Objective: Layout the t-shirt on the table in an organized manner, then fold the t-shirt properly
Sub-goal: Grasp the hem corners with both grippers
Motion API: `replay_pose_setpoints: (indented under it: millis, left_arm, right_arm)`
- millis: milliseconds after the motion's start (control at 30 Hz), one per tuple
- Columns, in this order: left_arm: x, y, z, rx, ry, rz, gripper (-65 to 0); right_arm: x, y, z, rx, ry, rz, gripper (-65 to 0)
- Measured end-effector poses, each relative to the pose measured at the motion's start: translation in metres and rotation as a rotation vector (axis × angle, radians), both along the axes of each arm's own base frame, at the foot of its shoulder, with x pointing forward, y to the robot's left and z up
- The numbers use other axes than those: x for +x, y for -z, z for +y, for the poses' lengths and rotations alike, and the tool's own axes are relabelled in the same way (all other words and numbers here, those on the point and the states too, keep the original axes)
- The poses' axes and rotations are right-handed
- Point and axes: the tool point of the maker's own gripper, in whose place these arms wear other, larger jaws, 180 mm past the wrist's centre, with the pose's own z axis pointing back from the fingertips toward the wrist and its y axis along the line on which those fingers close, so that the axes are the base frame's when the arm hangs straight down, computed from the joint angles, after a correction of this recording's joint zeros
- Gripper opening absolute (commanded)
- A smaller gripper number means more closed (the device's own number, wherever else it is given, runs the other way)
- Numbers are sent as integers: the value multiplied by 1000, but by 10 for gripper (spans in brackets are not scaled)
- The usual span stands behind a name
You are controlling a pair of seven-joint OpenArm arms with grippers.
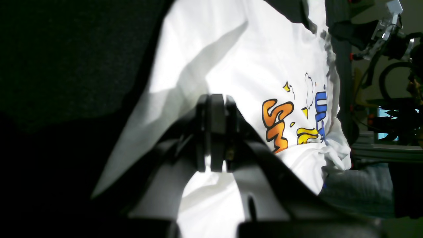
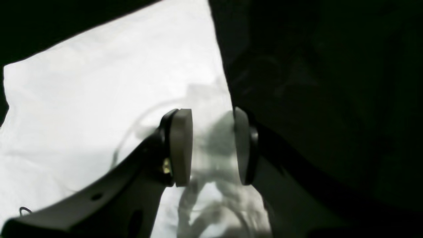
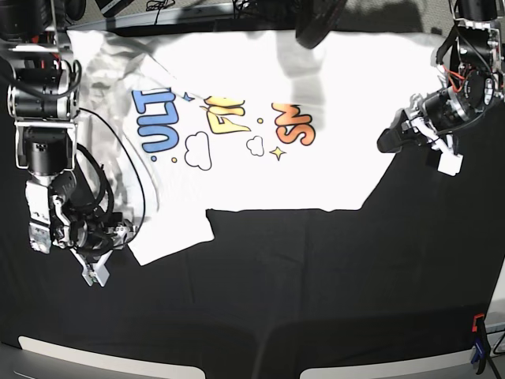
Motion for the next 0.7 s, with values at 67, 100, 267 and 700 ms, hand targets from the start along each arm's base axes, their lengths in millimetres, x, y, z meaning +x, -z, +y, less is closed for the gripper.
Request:
replay_pose_setpoints:
  millis: [67,100,267,700]
  left_arm:
    - [0,0,0,0,-1,0,-650]
    - [0,0,0,0,0,1,-650]
    - [0,0,0,0,-1,0,-650]
    - [2,-1,1,-3,-9,-7,-650]
  right_arm:
    - [-1,3,-5,-40,-12,-15,-473]
    - [-4,7,-7,-50,-13,-10,-473]
    - [-1,9,-17,-113,-2,-41,-472]
    - [-7,26,23,-26,-59,-65,-650]
